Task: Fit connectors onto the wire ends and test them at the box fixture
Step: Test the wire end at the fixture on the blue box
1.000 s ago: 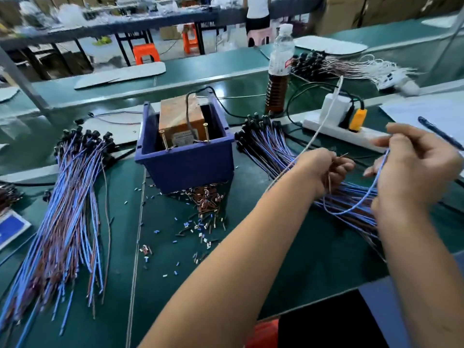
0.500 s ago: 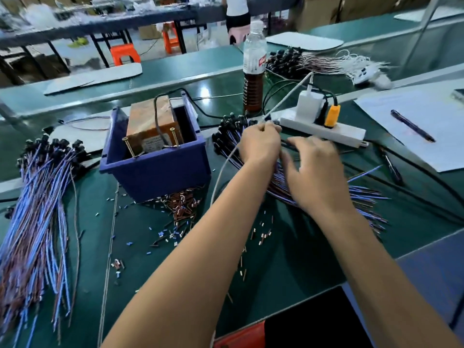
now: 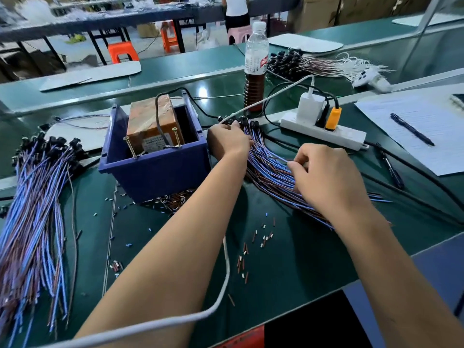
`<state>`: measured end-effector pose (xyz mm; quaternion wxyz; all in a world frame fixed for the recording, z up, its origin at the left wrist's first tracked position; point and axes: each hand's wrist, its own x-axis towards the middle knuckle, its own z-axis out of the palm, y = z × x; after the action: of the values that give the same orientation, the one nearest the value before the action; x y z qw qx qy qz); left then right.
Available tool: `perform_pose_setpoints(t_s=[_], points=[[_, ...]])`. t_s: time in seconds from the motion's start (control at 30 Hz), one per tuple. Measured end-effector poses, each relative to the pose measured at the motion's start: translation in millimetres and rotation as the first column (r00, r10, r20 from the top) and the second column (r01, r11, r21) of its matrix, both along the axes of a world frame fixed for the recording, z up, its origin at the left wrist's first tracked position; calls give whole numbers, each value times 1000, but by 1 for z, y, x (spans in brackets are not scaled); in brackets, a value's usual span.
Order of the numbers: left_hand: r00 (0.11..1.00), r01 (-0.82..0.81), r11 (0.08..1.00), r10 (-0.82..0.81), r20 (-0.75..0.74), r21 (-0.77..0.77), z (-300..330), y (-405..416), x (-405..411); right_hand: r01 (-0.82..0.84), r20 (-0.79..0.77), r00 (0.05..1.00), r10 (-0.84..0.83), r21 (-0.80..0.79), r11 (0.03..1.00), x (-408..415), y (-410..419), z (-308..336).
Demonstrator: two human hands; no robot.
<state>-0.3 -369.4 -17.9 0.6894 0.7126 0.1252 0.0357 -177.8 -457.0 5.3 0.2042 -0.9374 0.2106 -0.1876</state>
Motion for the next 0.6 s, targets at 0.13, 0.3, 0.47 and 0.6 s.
perform_pose_setpoints(t_s=[0.13, 0.3, 0.47, 0.6], points=[[998, 20, 992, -27, 53, 121, -7, 3, -3, 29, -51, 998, -35, -103, 994, 5, 6, -14], [996, 78, 989, -82, 27, 126, -10, 7, -16, 55, 40, 998, -55, 5, 998, 10, 10, -25], [890, 431, 902, -421, -174, 25, 2, 32, -44, 5, 240, 971, -16, 44, 999, 20, 26, -17], [696, 710, 701, -683, -222, 70, 18, 78, -72, -140, 411, 905, 109, 45, 989, 29, 61, -2]])
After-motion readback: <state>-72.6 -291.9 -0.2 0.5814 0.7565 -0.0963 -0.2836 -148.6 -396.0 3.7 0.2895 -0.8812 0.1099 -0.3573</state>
